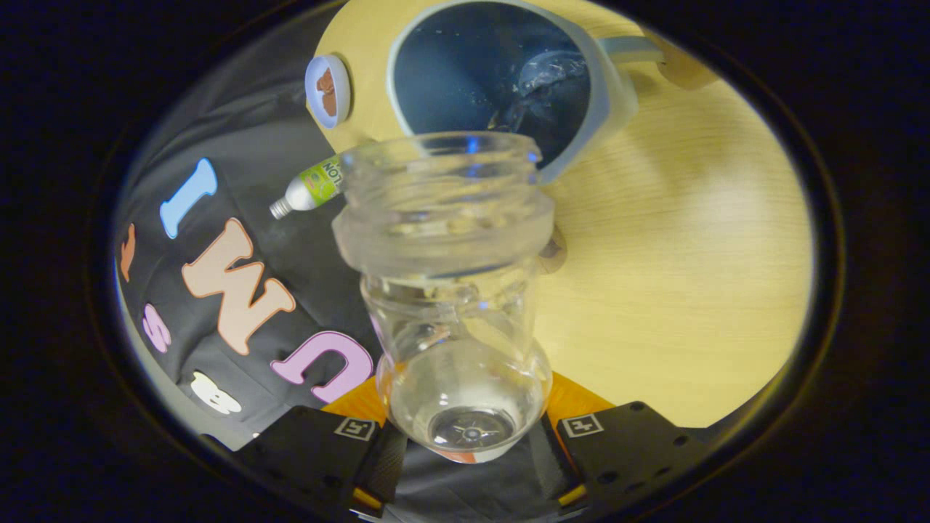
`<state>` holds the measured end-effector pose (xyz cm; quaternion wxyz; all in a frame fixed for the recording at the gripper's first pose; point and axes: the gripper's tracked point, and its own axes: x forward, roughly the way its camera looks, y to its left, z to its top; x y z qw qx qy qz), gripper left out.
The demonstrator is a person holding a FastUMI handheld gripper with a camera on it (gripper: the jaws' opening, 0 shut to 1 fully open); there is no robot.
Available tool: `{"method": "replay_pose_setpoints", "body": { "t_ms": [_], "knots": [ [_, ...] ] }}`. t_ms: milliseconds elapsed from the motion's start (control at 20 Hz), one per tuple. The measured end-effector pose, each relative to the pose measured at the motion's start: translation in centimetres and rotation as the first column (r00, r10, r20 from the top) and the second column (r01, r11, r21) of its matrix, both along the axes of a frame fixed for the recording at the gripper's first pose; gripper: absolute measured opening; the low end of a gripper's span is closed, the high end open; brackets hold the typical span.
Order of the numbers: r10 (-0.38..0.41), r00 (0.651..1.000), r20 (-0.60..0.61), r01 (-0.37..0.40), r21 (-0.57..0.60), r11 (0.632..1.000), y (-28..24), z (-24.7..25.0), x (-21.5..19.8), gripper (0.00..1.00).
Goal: Take the bottle from table, then pour the juice into the cup, finally place the bottle on the coaster
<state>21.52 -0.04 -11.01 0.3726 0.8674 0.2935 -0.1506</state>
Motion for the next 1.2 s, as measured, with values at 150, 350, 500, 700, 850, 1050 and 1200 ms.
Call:
{"method": "replay_pose_setpoints", "body": {
  "t_ms": [150,350,500,700,850,1050,1200],
  "knots": [
    [0.002,1.000,-0.012,-0.001,0.034,0.999,0.1,0.4,0.2,0.78],
    [-0.013,1.000,-0.002,0.013,0.066,0.998,-0.2,1.1,0.3,0.78],
    [0.001,1.000,-0.018,0.000,0.095,0.996,0.1,1.4,0.3,0.78],
    [0.015,1.000,-0.023,-0.011,0.143,0.990,0.2,2.4,0.1,0.78],
    [0.017,1.000,-0.019,-0.014,0.163,0.987,0.1,2.8,0.1,0.78],
    [0.026,0.999,-0.021,-0.021,0.205,0.979,0.2,3.4,0.0,0.79],
    [0.042,0.999,-0.028,-0.034,0.234,0.972,0.6,3.7,-0.3,0.79]
  ]
}}
